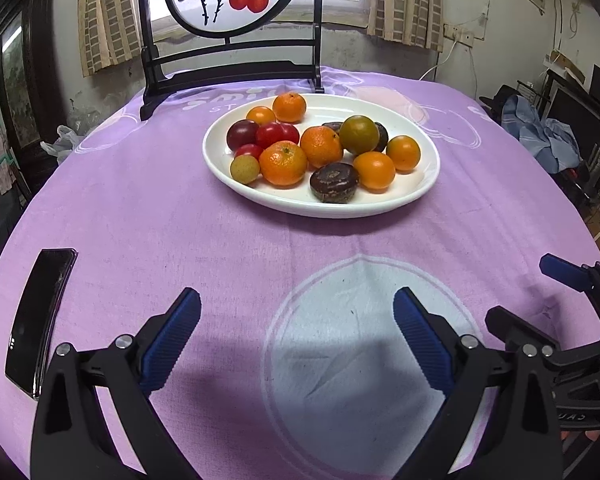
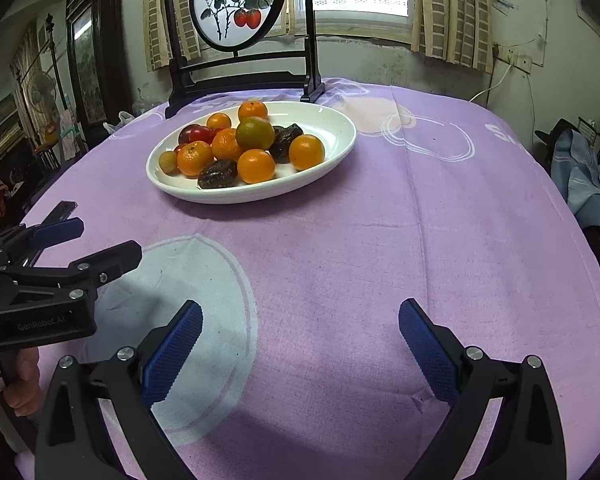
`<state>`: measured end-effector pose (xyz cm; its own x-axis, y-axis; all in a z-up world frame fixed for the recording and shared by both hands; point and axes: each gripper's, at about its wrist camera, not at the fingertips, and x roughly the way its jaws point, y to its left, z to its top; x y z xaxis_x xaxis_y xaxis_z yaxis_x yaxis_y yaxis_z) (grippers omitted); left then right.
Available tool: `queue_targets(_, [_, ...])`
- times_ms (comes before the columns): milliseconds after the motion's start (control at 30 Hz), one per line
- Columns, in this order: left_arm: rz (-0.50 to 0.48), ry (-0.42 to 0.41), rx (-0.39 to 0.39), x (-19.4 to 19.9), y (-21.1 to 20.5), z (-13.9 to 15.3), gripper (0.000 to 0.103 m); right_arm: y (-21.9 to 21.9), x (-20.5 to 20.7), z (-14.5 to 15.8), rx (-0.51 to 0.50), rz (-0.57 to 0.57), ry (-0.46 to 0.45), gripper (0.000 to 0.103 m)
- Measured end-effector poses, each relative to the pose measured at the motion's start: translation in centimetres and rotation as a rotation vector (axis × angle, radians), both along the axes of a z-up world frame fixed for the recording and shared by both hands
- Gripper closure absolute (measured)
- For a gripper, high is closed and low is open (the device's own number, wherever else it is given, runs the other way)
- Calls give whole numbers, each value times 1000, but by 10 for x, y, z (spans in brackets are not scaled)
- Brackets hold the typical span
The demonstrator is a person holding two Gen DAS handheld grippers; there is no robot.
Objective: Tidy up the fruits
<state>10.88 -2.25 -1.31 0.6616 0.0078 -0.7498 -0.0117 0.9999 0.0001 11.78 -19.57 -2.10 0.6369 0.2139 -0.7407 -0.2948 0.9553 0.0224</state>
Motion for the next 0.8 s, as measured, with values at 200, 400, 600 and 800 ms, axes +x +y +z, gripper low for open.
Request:
queue_targets(200, [-8, 8, -11, 2, 1, -5, 8, -1, 1, -5, -51, -32, 14, 4])
queue_targets(400, [7, 61, -27, 9, 3, -15, 7, -3, 3, -14, -73, -48, 58, 4])
queue_targets(600, [19, 81, -7, 11, 4, -22, 7, 0, 2, -20, -87, -45, 84, 3])
queue_targets(800, [26, 81, -10, 10, 6, -22, 7, 2, 2, -23, -99, -40, 97, 3])
